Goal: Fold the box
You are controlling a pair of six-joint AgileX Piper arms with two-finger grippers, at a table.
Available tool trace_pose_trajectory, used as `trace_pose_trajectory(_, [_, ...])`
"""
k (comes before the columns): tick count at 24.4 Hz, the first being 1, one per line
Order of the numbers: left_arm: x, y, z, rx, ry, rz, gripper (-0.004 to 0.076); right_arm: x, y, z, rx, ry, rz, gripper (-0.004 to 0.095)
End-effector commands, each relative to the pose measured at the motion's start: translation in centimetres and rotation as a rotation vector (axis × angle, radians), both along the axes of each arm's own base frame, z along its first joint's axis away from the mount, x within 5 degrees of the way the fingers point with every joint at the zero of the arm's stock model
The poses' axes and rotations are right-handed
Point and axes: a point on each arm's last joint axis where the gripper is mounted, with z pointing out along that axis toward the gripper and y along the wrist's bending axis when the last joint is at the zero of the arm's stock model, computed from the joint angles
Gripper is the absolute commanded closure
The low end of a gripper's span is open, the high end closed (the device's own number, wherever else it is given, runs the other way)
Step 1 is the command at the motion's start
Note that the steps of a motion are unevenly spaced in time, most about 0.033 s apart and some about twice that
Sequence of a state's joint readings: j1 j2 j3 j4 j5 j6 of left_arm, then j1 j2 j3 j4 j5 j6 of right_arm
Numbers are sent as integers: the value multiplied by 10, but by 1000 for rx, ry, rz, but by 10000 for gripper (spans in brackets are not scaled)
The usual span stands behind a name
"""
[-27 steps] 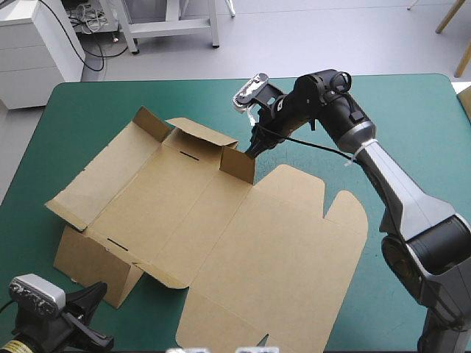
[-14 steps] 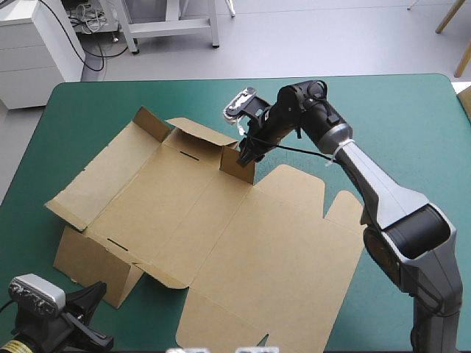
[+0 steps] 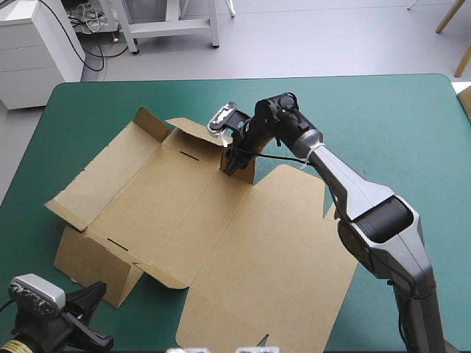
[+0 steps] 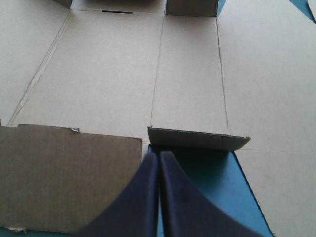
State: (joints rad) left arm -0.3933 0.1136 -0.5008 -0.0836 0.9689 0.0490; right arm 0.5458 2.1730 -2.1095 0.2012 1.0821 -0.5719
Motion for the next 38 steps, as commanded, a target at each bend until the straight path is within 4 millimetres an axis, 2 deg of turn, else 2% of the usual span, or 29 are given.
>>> trace_pose_trajectory(1, [2, -1, 14, -47, -73, -3, 731, -3, 0, 36, 62, -93, 7, 397])
trace_pose_trajectory(7, [2, -1, 14, -47, -73, -3, 731, 4, 1, 14, -5, -55, 9, 398])
trace_pose_trajectory(12, [2, -1, 14, -47, -73, -3, 731, 6, 3, 13, 4, -61, 7, 399])
trace_pose_trajectory(14, [2, -1, 14, -47, -73, -3, 731, 8, 4, 9, 3, -59, 6, 472])
trace_pose_trajectory(17, [2, -1, 14, -47, -73, -3, 731, 10, 7, 10, 38, -80, 0, 667])
trace_pose_trajectory(22, [2, -1, 14, -47, -73, -3, 731, 9, 9, 9, 26, -77, 7, 918])
trace_pose_trajectory(25, [2, -1, 14, -47, -73, -3, 731, 8, 7, 8, 6, -72, 14, 928])
trace_pose_trajectory(31, [2, -1, 14, -47, -73, -3, 731, 4, -2, 3, -143, -58, 100, 928])
trace_pose_trajectory(38, [2, -1, 14, -47, -73, -3, 731, -1, -6, 21, -150, -114, 139, 928])
